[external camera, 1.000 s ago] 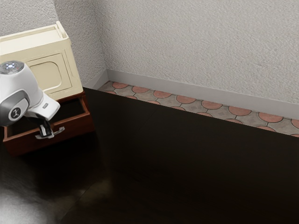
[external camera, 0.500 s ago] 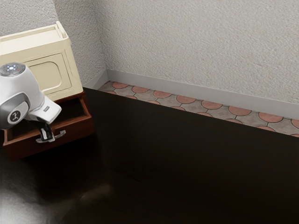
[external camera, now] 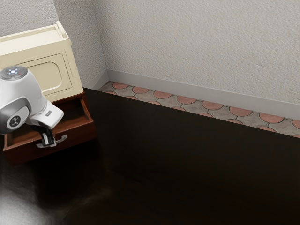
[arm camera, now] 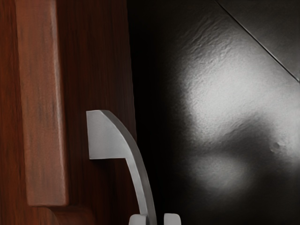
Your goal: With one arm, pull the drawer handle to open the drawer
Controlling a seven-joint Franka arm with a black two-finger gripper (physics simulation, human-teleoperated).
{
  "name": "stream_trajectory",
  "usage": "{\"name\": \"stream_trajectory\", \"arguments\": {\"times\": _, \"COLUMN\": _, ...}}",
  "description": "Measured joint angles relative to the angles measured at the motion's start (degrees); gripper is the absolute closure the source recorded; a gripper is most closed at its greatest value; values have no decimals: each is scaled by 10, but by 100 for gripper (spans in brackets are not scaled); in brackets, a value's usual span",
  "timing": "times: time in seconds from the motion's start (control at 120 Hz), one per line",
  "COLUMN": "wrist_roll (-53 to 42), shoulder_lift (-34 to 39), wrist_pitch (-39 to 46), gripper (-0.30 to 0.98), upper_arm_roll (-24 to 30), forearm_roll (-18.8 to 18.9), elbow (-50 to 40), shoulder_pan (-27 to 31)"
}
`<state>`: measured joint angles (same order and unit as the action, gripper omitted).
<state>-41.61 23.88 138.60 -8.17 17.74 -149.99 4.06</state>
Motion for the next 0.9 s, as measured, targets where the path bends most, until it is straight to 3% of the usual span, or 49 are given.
{"name": "stream_trajectory", "arguments": {"times": 0.233, "wrist_roll": 7, "shoulder_lift": 1, "wrist_pitch": -2, "gripper": 77, "upper_arm_roll": 0, "forearm_roll": -1, "elbow": -1, "shoulder_pan": 0}}
{"name": "stream_trajectory", "arguments": {"times": 0.55, "wrist_roll": 5, "shoulder_lift": 30, "wrist_pitch": -21, "gripper": 56, "upper_arm_roll": 1, "forearm_roll": -5, "elbow": -1, "shoulder_pan": 0}}
{"name": "stream_trajectory", "arguments": {"times": 0.742, "wrist_roll": 3, "shoulder_lift": 6, "wrist_pitch": -51, "gripper": 26, "upper_arm_roll": -7, "forearm_roll": -22, "elbow": 69, "shoulder_pan": 1}}
{"name": "stream_trajectory", "arguments": {"times": 0.9, "wrist_roll": 2, "shoulder_lift": -37, "wrist_pitch": -97, "gripper": 12, "upper_arm_roll": -13, "forearm_roll": -48, "elbow": 138, "shoulder_pan": 2}}
